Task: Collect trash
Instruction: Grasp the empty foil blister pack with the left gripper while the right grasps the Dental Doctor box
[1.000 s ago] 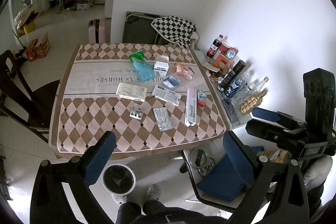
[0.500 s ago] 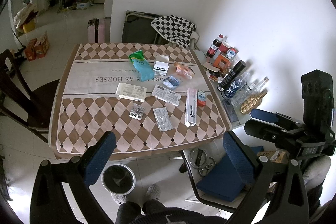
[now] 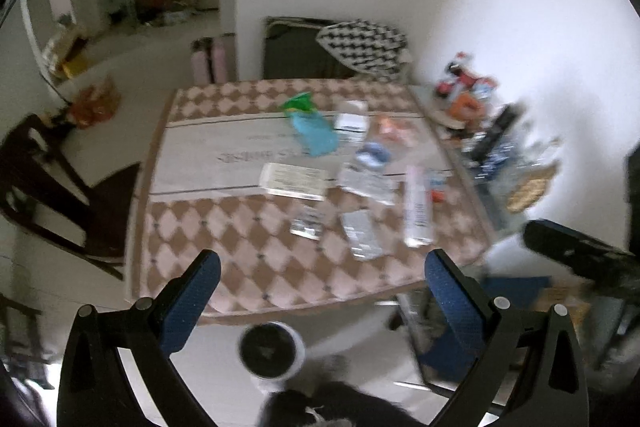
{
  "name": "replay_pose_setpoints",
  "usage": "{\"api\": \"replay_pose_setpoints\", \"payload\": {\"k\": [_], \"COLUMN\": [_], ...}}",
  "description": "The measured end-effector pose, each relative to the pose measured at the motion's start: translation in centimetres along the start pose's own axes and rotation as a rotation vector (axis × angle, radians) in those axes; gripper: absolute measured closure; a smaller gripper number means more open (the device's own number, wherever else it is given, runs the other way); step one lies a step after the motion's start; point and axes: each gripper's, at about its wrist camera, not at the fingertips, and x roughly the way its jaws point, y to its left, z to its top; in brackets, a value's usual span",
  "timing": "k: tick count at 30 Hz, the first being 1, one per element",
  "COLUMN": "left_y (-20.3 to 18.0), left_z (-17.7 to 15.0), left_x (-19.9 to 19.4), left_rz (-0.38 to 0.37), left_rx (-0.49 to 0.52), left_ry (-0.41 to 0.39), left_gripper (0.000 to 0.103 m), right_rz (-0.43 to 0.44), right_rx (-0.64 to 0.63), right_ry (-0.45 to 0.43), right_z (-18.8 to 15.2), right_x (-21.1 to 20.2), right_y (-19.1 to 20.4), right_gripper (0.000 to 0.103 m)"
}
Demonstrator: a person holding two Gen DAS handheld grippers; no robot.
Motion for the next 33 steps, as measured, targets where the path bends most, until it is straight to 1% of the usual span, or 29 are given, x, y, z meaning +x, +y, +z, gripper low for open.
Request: {"api": "replay_pose_setpoints", "payload": {"k": [3, 5, 7, 9, 11, 13, 15, 16, 17, 18, 21, 23, 25, 26, 28, 30, 32, 33], "left_y": [0.7, 1.3, 1.8, 2.1, 2.5, 2.3, 2.6, 2.5, 2.4, 2.0, -0.2, -1.9, -3.6, -4.3, -5.6, -6.8, -7.8, -8.1], "left_z": [0.2, 0.2, 0.1, 0.1, 0.7, 0.9, 1.5, 1.5, 1.5, 1.4, 1.1, 0.8, 0.5, 0.4, 0.2, 0.1, -0.2, -0.3], "left_x": [4.3, 7.9, 11.7, 15.7, 19.1, 22.8, 26.0, 27.4, 28.8, 29.9, 33.1, 34.9, 36.3, 36.9, 37.9, 38.8, 39.7, 40.0], "left_rz": [0.078, 0.127, 0.156, 0.175, 0.204, 0.229, 0.241, 0.237, 0.23, 0.222, 0.155, 0.117, 0.088, 0.075, 0.05, 0.033, 0.036, 0.046], "left_rx": [0.011, 0.009, -0.011, -0.035, -0.05, -0.074, -0.123, -0.15, -0.177, -0.201, -0.226, -0.225, -0.219, -0.214, -0.205, -0.194, -0.175, -0.164], "left_ry": [0.038, 0.096, 0.162, 0.23, 0.282, 0.34, 0.401, 0.426, 0.45, 0.473, 0.552, 0.596, 0.633, 0.645, 0.675, 0.698, 0.72, 0.729], "left_gripper": [0.0, 0.0, 0.0, 0.0, 0.0, 0.0, 0.0, 0.0, 0.0, 0.0, 0.0, 0.0, 0.0, 0.0, 0.0, 0.0, 0.0, 0.003], "right_rz": [-0.095, -0.153, -0.224, -0.268, -0.305, -0.325, -0.356, -0.358, -0.368, -0.375, -0.394, -0.384, -0.385, -0.388, -0.363, -0.37, -0.381, -0.388], "right_rx": [0.11, 0.161, 0.218, 0.277, 0.332, 0.36, 0.388, 0.397, 0.406, 0.406, 0.398, 0.377, 0.341, 0.331, 0.329, 0.316, 0.296, 0.286], "right_ry": [-0.002, 0.001, 0.023, 0.063, 0.123, 0.168, 0.227, 0.243, 0.27, 0.282, 0.348, 0.389, 0.431, 0.441, 0.451, 0.479, 0.502, 0.512], "right_z": [-0.1, 0.0, 0.1, 0.6, 1.4, 2.0, 2.8, 3.0, 3.5, 3.8, 5.0, 5.6, 5.9, 5.9, 5.9, 5.6, 5.0, 4.7], "right_x": [3.0, 5.1, 7.9, 11.0, 14.9, 18.6, 23.1, 24.4, 26.7, 27.7, 32.0, 34.5, 36.3, 36.7, 36.7, 36.5, 36.2, 36.1], "right_y": [-2.4, -4.3, -6.9, -9.8, -13.4, -16.3, -19.6, -20.6, -22.1, -22.8, -25.1, -25.9, -26.3, -26.6, -27.2, -27.8, -28.3, -28.5], "right_gripper": [0.0, 0.0, 0.0, 0.0, 0.0, 0.0, 0.0, 0.001, 0.001, 0.002, 0.009, 0.021, 0.051, 0.053, 0.053, 0.053, 0.053, 0.053]}}
